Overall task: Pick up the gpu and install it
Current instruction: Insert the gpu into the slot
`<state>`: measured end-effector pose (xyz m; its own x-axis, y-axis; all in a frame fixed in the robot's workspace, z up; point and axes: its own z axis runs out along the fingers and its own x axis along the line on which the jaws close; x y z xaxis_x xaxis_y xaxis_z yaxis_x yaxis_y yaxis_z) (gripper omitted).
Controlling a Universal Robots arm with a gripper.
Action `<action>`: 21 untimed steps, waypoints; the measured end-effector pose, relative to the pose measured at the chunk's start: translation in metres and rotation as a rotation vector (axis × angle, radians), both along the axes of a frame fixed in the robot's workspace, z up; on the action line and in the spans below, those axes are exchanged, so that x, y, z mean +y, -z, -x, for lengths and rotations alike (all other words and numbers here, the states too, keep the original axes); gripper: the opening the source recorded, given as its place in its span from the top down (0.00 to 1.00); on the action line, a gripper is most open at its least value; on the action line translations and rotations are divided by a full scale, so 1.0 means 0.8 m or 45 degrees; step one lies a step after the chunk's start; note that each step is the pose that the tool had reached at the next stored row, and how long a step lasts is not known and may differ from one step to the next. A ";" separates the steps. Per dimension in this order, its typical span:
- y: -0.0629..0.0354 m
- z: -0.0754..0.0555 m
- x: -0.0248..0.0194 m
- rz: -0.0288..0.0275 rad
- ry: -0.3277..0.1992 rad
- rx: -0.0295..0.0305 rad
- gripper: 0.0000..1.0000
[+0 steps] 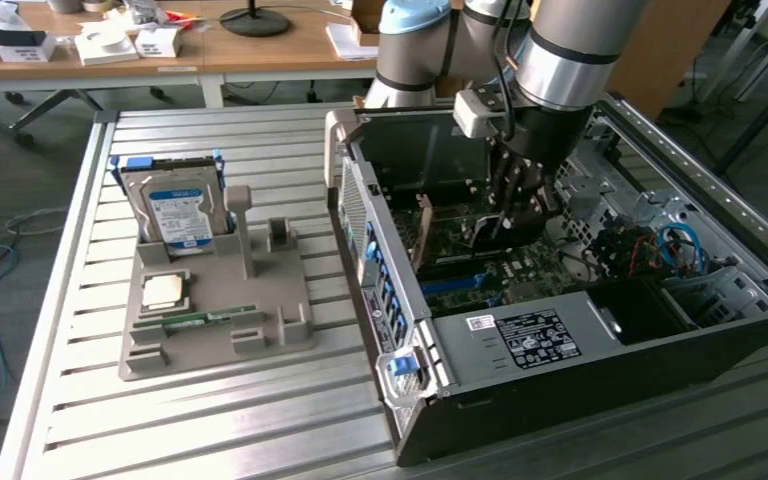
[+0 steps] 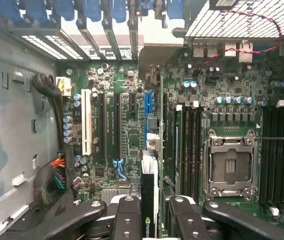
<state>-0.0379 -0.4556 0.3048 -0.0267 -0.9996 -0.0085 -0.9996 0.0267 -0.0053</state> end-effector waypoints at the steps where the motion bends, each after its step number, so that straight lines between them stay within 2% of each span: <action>1: 0.001 0.000 0.0001 -0.0004 0.000 -0.0001 0.74; 5: 0.007 0.000 0.0000 -0.0005 0.000 -0.0002 0.74; 10: 0.008 0.000 0.0000 -0.0004 0.000 -0.0001 0.74; 14: 0.015 0.000 0.0000 -0.0012 0.000 -0.0001 0.74; 21: 0.017 0.002 -0.0007 -0.0015 0.000 -0.0001 0.74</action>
